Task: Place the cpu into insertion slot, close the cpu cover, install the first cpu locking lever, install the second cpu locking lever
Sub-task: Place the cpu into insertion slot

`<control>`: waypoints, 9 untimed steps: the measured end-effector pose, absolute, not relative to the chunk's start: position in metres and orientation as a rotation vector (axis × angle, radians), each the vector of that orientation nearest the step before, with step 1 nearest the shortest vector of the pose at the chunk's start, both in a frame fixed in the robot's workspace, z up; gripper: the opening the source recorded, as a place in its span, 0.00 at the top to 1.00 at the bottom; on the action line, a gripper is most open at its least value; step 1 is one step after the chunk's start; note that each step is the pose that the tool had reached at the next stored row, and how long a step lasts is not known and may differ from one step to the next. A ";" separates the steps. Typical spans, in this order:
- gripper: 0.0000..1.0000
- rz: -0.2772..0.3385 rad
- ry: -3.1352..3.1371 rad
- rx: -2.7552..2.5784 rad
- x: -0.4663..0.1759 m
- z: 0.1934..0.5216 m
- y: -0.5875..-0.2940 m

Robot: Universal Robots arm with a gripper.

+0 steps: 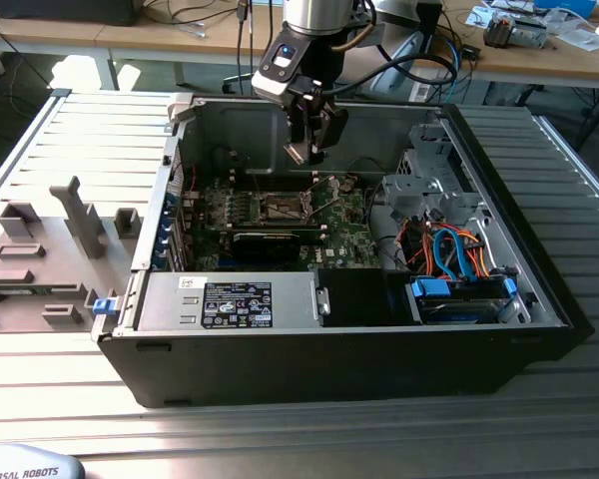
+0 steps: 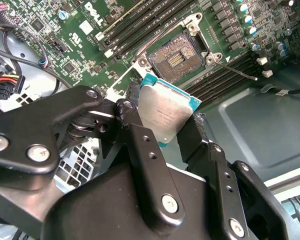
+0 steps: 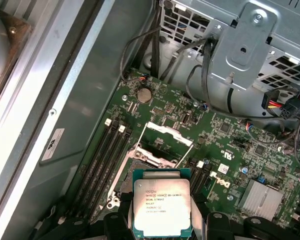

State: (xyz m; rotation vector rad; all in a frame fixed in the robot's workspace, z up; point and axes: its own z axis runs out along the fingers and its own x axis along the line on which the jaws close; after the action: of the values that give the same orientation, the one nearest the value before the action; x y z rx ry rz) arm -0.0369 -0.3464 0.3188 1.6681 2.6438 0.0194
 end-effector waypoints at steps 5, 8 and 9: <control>0.46 0.019 2.640 1.674 -0.037 0.319 -0.346; 0.46 0.019 2.638 1.677 -0.037 0.319 -0.346; 0.46 0.019 2.637 1.679 -0.037 0.319 -0.346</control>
State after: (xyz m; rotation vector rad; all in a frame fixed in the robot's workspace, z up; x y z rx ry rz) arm -0.0369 -0.3463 0.3187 1.6785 2.6371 0.0193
